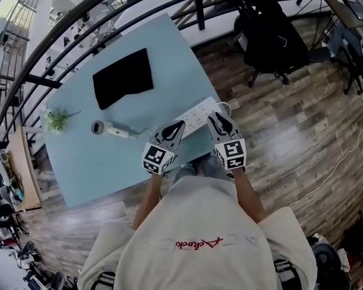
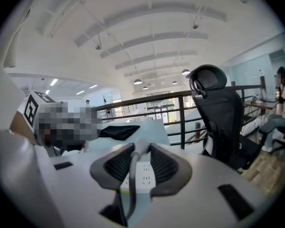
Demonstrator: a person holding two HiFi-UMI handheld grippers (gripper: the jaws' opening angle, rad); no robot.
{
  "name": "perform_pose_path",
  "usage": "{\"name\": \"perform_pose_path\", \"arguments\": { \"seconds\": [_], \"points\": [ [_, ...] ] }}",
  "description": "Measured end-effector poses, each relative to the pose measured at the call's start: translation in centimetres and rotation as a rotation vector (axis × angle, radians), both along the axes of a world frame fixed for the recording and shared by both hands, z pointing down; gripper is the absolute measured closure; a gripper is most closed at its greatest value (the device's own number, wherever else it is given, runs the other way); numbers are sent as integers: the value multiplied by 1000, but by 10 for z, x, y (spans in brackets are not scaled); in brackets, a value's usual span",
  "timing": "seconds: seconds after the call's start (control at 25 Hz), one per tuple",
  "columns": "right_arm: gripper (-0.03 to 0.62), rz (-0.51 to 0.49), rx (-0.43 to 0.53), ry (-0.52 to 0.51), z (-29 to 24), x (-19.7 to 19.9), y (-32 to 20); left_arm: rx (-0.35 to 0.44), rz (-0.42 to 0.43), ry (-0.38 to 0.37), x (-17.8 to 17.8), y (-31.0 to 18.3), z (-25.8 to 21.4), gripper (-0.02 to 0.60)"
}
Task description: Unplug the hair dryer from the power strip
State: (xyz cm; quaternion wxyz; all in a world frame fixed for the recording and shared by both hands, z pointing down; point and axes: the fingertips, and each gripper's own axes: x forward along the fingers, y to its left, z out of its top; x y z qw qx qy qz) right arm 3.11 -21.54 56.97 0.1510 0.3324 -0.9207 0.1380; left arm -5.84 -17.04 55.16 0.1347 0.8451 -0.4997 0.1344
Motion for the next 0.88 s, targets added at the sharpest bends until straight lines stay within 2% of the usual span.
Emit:
{"name": "perform_pose_path", "arguments": {
  "seconds": [0.24,0.4,0.88],
  "points": [
    [471,21,16,2,-8,-7,9,28,-1,34,-12,6,-9,575],
    [471,49,35,17,-15,-16,27,30,14,65,-25,27,-8,575],
    [471,161,116,27,-52,-28,97,107,139,91,-32,89,-40,575]
  ]
}}
